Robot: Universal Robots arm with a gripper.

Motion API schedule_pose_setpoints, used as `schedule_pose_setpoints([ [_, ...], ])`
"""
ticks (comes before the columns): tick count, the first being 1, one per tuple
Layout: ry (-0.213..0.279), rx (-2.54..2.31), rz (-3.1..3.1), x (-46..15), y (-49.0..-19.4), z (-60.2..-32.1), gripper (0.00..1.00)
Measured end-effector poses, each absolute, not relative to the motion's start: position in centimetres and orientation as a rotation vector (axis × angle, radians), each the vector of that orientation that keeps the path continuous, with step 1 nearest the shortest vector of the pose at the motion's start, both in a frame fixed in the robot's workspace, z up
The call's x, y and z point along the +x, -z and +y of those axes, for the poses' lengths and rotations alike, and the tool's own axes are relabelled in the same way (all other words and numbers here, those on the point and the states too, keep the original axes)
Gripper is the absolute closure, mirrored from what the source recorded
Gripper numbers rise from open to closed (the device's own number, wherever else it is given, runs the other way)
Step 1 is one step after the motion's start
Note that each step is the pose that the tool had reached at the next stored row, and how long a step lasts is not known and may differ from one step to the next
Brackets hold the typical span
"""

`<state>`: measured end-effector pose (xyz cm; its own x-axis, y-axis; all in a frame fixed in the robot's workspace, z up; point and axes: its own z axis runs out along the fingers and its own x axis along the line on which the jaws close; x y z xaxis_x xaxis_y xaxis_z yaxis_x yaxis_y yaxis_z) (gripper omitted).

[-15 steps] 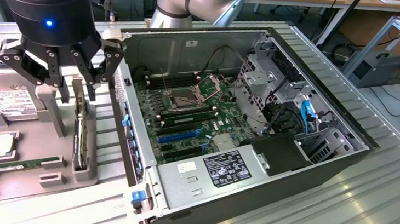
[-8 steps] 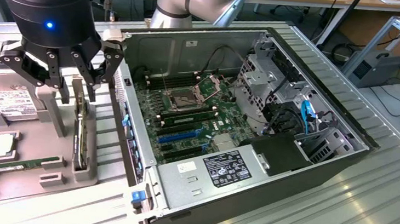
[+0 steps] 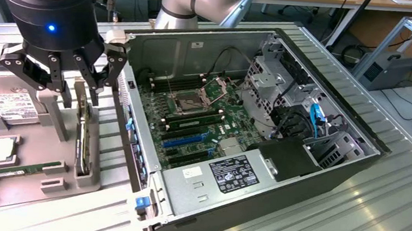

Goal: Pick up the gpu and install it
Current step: 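Pick up the gpu and move the gpu toward the slot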

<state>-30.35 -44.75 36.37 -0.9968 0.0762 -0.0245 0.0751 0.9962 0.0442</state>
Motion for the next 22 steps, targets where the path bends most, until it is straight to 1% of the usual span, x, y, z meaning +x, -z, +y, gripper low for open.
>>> schedule_pose_setpoints([
  [22,-0.067,0.118,3.112,-30.35,-35.6,-44.75,0.58],
])
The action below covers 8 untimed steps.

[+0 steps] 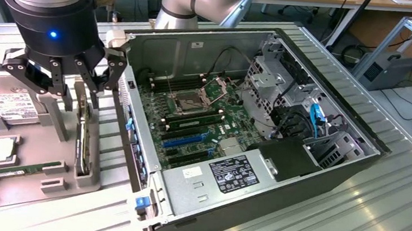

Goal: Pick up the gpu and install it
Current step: 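Pick up the gpu and move the gpu toward the slot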

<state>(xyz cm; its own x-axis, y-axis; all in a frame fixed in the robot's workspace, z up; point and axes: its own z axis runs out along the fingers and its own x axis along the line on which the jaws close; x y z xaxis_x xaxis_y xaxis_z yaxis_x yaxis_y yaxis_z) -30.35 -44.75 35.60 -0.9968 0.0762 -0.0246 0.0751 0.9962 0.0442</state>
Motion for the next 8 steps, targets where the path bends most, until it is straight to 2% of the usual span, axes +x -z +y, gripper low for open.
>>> schedule_pose_setpoints([
  [8,-0.067,0.118,3.112,-30.35,-35.31,-44.75,0.58],
])
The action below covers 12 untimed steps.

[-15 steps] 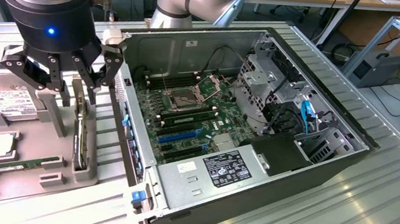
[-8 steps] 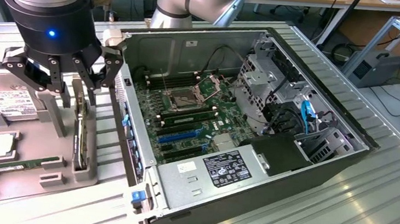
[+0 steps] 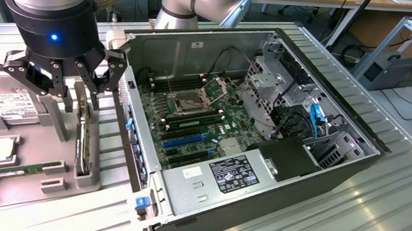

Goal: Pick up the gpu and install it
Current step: 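Pick up the gpu and move the gpu toward the slot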

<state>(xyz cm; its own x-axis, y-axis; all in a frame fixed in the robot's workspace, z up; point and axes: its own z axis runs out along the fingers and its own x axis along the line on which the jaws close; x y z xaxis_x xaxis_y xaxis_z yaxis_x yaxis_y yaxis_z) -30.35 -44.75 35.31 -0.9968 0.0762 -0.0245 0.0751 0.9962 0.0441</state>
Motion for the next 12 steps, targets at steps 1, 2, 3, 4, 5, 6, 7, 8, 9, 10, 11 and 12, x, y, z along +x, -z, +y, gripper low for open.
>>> schedule_pose_setpoints([
  [1,-0.067,0.118,3.112,-30.35,-35.28,-44.75,0.58],
  [2,-0.067,0.118,3.112,-30.35,-35.25,-44.75,0.58],
  [3,-0.067,0.118,3.112,-30.35,-35.21,-44.75,0.58],
  [4,-0.067,0.118,3.112,-30.35,-35.18,-44.75,0.58],
  [5,-0.067,0.118,3.112,-30.35,-35.13,-44.75,0.58],
  [6,-0.067,0.118,3.112,-30.35,-35.08,-44.75,0.58],
  [7,-0.067,0.118,3.112,-30.35,-35.03,-44.75,0.58],
  [8,-0.067,0.118,3.112,-30.35,-34.98,-44.75,0.58],
  [9,-0.067,0.118,3.112,-30.35,-34.93,-44.75,0.58],
  [10,-0.067,0.118,3.112,-30.35,-34.88,-44.75,0.58],
  [11,-0.067,0.118,3.112,-30.35,-34.83,-44.75,0.58],
  [12,-0.067,0.118,3.112,-30.35,-34.79,-44.75,0.58],
])
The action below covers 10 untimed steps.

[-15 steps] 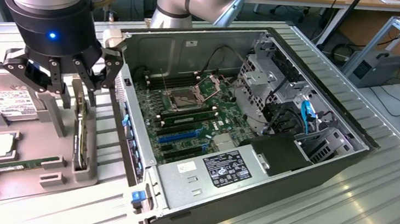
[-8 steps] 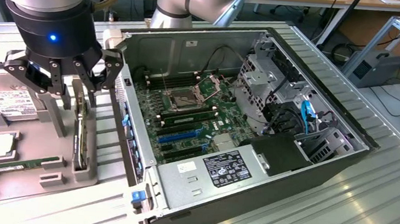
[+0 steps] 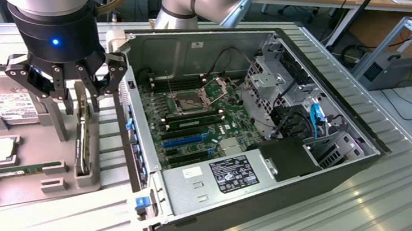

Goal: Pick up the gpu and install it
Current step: 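Pick up the gpu and move the gpu toward the slot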

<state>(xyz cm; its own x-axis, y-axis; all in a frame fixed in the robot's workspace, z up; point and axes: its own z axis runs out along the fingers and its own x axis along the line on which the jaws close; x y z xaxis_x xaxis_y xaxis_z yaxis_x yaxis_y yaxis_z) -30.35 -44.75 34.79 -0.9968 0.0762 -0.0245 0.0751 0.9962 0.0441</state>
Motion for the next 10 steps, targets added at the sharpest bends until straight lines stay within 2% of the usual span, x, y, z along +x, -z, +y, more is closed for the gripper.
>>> schedule_pose_setpoints([
  [10,-0.067,0.118,3.112,-30.36,-34.31,-44.64,0.58],
])
